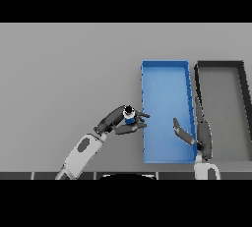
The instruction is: Pick up the blue pipe and place it into the blue bin.
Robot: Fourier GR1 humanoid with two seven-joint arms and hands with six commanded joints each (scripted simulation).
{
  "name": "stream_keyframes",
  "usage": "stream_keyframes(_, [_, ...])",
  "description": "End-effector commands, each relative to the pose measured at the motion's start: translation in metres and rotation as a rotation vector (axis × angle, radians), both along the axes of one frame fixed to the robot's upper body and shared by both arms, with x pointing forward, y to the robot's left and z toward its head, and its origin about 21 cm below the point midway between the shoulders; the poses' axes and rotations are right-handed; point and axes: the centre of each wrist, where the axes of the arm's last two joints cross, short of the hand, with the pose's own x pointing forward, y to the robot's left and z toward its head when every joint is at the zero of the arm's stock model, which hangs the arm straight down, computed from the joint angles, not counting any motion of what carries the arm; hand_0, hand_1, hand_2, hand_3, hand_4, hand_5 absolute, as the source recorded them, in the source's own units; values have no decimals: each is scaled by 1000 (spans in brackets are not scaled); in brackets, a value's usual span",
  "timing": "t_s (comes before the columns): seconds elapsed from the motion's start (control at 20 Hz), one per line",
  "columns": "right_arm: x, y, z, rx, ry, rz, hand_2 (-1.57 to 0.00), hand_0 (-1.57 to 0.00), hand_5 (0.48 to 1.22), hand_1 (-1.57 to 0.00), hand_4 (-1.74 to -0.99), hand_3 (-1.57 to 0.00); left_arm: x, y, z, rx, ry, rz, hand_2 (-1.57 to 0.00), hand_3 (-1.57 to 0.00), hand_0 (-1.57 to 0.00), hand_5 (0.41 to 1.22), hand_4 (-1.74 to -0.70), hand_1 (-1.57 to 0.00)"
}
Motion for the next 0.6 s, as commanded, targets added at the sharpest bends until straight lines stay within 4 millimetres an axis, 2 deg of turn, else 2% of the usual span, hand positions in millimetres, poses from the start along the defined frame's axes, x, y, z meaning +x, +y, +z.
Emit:
stream_keyframes(0.0, [-2, 2, 6, 60, -44, 57, -41, 1, 648, -2, -1195, 1, -1, 0, 3, -12, -1, -4, -1571, -1571, -1571, 1221, -1467, -1571])
stream_keyframes(0.1, [-5, 0, 21, 191, -41, 192, -89, 1, 624, -22, -1202, -1, -1, -3, 4, -2, 6, -9, -1571, -1571, -1571, 1221, -1467, -1571])
stream_keyframes(0.2, [2, -7, 45, 214, -5, 304, -120, 1, 607, -29, -1215, -1, -3, -2, 5, -13, -2, -13, -1571, -1571, -1571, 1221, -1467, -1571])
stream_keyframes(0.25, [7, -3, 59, 227, -1, 368, -118, 1, 600, -23, -1224, -1, -3, -3, 7, -13, -4, -17, -1571, -1571, -1571, 1221, -1467, -1571])
stream_keyframes(0.4, [20, 5, 94, 199, 30, 549, -106, 1, 568, -11, -1247, 0, -3, 1, 7, 0, 0, -14, -1571, -1571, -1571, 1221, -1467, -1571])
stream_keyframes(0.55, [32, 22, 114, 106, 48, 645, -90, 1, 558, -5, -1270, 1, -4, -1, 6, 22, 2, -12, -1571, -1571, -1571, 1221, -1467, -1571])
